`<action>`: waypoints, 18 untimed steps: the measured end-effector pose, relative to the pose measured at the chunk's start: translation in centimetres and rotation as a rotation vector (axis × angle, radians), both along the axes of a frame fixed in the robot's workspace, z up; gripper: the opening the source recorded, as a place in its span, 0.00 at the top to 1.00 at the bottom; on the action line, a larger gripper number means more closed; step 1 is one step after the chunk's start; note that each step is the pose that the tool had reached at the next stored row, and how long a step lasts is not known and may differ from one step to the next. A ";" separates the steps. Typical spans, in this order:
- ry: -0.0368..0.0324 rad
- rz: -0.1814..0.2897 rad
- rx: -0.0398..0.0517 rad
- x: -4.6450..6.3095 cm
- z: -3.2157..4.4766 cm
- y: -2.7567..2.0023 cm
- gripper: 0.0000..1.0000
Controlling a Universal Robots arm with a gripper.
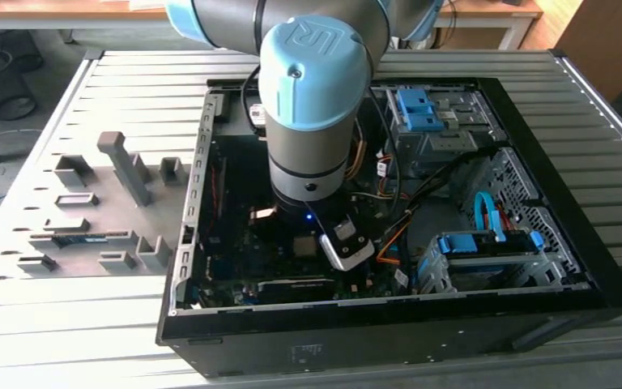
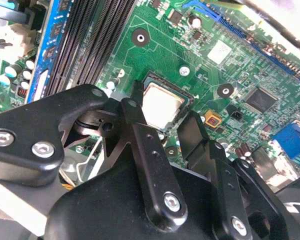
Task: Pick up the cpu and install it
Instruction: 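Place the cpu into insertion slot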
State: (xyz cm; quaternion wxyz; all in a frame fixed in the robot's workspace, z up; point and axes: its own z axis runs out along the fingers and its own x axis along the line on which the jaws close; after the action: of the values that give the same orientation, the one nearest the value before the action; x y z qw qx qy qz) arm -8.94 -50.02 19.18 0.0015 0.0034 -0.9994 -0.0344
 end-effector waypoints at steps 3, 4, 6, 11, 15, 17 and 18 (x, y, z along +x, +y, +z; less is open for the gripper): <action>-0.0001 0.000 -0.0005 0.0 0.07 -0.01 0.45; -0.0002 0.000 -0.0006 0.0 0.15 -0.01 0.45; -0.0004 0.000 -0.0004 0.0 0.16 -0.01 0.45; -0.0004 0.000 -0.0005 -0.3 0.02 -0.01 0.45; -0.0003 0.000 -0.0008 -0.7 0.00 -0.05 0.45; -0.0007 0.000 -0.0007 -0.9 -0.01 -0.11 0.45; -0.0007 0.000 -0.0007 -1.0 -0.01 -0.13 0.45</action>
State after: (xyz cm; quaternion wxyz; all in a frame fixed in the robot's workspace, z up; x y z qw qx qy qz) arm -9.91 -50.16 19.17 0.0012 0.0035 -0.9994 -0.0341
